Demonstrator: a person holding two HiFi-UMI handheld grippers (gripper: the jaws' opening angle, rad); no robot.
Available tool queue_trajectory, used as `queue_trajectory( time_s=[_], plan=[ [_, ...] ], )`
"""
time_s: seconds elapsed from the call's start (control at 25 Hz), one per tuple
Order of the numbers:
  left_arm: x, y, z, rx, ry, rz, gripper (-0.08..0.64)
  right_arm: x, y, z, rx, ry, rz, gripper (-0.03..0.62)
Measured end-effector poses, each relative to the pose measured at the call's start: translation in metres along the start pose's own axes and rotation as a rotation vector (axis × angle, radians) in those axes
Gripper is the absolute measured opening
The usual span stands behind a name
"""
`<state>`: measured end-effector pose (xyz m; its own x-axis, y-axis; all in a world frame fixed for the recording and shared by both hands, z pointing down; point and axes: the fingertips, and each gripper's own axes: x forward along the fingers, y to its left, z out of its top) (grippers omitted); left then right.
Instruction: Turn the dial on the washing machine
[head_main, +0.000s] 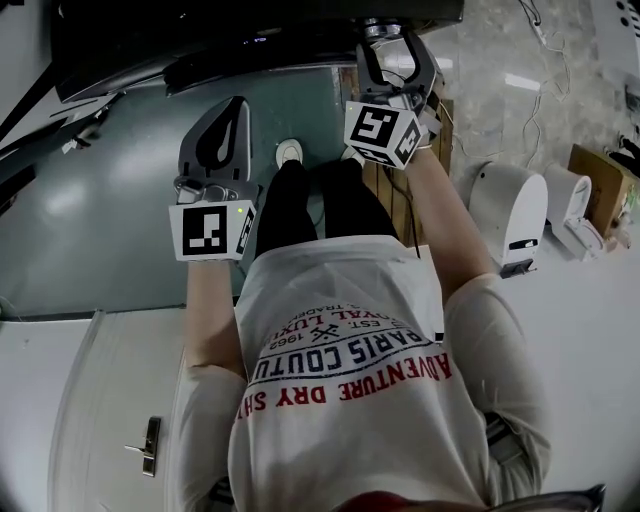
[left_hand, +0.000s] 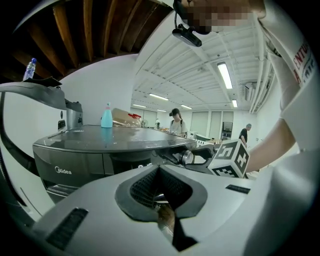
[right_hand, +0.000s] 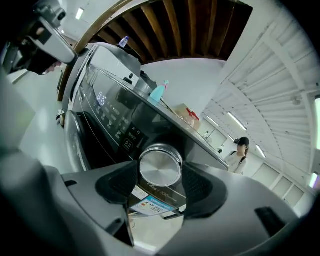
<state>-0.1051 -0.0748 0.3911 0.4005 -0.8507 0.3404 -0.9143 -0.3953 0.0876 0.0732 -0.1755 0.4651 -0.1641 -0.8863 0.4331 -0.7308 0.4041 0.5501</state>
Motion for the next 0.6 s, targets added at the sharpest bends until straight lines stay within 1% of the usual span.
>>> queue_trajectory(
  time_s=[0.08, 0.12, 0.2, 0.32, 0.4, 0.48, 0.6],
  plan=[
    [-0.006, 0.002, -0.004, -0.013, 0.005, 0.013, 0.017, -0.001, 0.002, 0.001, -0.003, 0.001, -0.002, 0.287],
    [-0.008, 0.003, -0.006, -0.016, 0.009, 0.018, 0.017, -0.001, 0.003, 0.001, 0.016, 0.004, 0.007, 0.287],
    [-0.009, 0.004, -0.007, -0.014, 0.014, 0.023, 0.017, -0.001, 0.002, 0.000, 0.102, 0.004, 0.036, 0.285],
    [-0.009, 0.002, -0.006, -0.011, 0.013, 0.019, 0.017, -0.001, -0.002, 0.002, 0.280, -0.005, 0.097, 0.285],
    [-0.010, -0.002, -0.005, -0.008, 0.015, 0.011, 0.017, -0.002, -0.003, 0.002, 0.382, -0.008, 0.136, 0.284],
    [-0.008, -0.004, -0.006, -0.002, 0.019, 0.004, 0.017, -0.001, -0.005, -0.001, 0.446, -0.013, 0.158, 0.284],
    [-0.003, -0.009, -0.005, 0.005, 0.021, -0.008, 0.017, 0.001, -0.008, -0.002, 0.483, -0.021, 0.173, 0.284]
  ],
)
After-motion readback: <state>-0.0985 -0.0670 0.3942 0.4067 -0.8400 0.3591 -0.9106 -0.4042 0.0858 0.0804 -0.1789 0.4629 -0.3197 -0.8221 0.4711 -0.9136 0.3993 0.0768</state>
